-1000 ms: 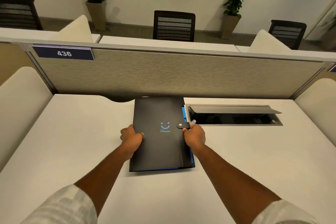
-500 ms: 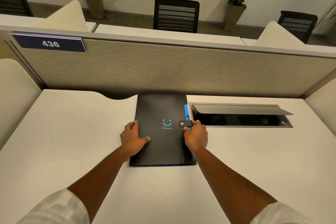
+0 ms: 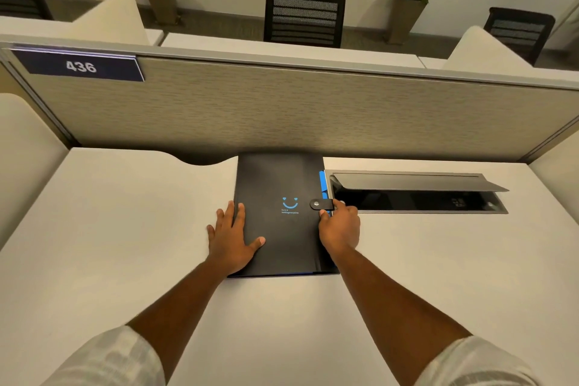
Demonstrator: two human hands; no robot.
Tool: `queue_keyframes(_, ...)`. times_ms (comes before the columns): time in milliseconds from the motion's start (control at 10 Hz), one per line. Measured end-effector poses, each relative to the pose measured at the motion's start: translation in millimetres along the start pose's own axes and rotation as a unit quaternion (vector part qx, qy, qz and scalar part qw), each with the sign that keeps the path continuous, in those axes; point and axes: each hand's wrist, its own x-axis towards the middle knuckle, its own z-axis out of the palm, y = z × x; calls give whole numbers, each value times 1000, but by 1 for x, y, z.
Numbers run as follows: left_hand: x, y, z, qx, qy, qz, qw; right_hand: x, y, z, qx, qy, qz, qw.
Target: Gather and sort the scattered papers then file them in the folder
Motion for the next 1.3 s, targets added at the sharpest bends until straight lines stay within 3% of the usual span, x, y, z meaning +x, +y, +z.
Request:
queue_keyframes(400, -1, -3, 4, 2, 7, 5, 1000, 2, 4, -3, -12, -18, -6, 1000)
queue_keyframes(800, -28, -7, -16, -123, -30, 7, 992, -19, 11, -24, 10, -112, -15, 993)
queue_keyframes(1000, -70, 1, -17, -157, -39, 10, 987, -50, 18, -43, -40, -159, -43, 986)
queue_keyframes(1300, -144, 35, 8, -40, -48, -8, 998, -98, 50, -95, -87, -250, -105, 959)
